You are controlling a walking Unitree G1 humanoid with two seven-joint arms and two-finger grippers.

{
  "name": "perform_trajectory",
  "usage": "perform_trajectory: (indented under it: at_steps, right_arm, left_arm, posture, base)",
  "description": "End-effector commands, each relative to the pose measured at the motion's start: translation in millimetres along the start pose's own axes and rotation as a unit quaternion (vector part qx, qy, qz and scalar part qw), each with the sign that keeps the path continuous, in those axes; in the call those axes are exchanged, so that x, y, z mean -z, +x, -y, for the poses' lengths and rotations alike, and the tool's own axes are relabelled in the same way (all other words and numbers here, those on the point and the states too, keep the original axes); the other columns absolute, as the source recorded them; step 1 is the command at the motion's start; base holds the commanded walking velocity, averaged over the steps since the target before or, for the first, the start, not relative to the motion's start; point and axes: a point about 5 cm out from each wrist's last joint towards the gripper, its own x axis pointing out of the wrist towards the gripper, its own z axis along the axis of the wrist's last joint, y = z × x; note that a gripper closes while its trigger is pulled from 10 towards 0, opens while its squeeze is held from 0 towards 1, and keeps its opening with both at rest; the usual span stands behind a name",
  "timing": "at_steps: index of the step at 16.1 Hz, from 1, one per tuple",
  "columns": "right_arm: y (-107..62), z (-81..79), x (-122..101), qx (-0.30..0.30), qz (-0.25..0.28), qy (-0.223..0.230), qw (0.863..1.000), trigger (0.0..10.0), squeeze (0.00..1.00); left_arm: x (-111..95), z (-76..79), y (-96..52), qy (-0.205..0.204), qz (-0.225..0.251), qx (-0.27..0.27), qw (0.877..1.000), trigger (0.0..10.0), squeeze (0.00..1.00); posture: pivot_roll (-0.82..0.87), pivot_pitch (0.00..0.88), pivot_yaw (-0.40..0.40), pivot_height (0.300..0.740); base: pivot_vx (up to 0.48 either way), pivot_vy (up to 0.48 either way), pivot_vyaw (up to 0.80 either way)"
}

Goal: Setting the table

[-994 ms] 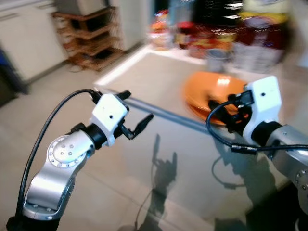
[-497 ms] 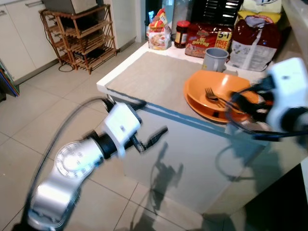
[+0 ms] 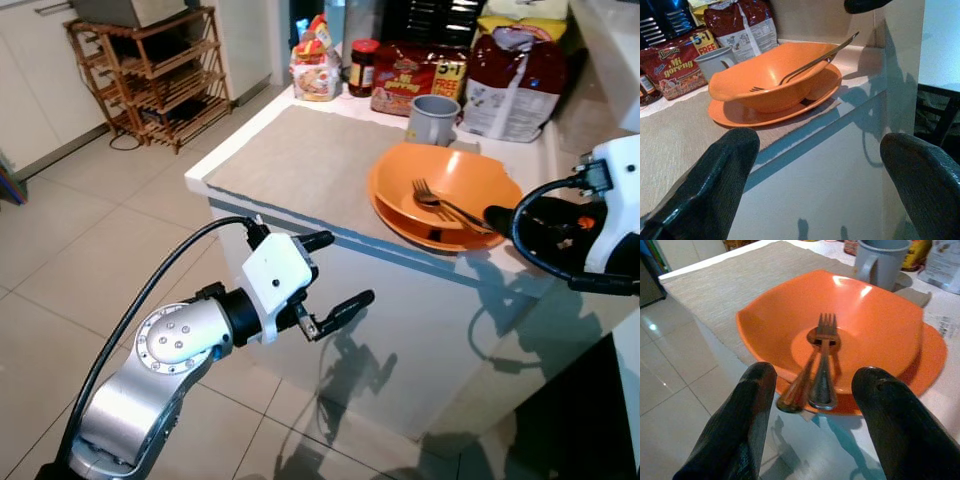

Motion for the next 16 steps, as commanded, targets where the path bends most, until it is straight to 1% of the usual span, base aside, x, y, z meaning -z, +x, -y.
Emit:
perform_trajectory:
  at_steps: [1, 4, 6, 10, 16]
  right_arm:
    - [-0.4, -1.1, -2.3, -0.003, -0.001, -0.006, 1.0, 10.0, 0.0]
    - [-2.5, -4.8, 1.4, -0.014, -0.028, -0.03, 0.999, 10.0, 0.0]
    - [-2.2, -9.8, 5.2, -0.027, -0.045, -0.044, 0.998, 10.0, 0.0]
    - [0.9, -16.0, 6.8, -0.042, -0.05, -0.05, 0.997, 10.0, 0.0]
    - [12.5, -18.5, 13.9, -0.022, -0.061, -0.07, 0.995, 10.0, 0.0]
  left_arm:
    - [-4.2, 3.5, -0.1, 0.006, 0.004, 0.016, 1.0, 10.0, 0.0]
    - [-5.8, 7.2, 3.1, 0.004, 0.006, 0.03, 1.0, 10.0, 0.0]
    - [-6.2, 8.1, 2.0, 0.003, 0.003, 0.032, 0.999, 10.0, 0.0]
    - [-4.9, 12.9, 1.9, 0.0, -0.004, 0.042, 0.999, 10.0, 0.0]
    - [-5.1, 14.3, 1.4, -0.003, -0.008, 0.045, 0.999, 10.0, 0.0]
  posture:
    - [-0.08, 0.0, -0.005, 0.74]
    - [-0.08, 0.0, -0.004, 0.74]
    - [-0.08, 0.0, -0.01, 0.74]
    - [-0.08, 0.0, -0.015, 0.74]
    - [-0.08, 0.0, -0.021, 0.74]
  base:
    - [0.0, 0.0, 0.0]
    - [0.0, 0.0, 0.0]
    - [0.0, 0.0, 0.0]
    - [0.0, 0.0, 0.0]
    - [0.0, 0.0, 0.0]
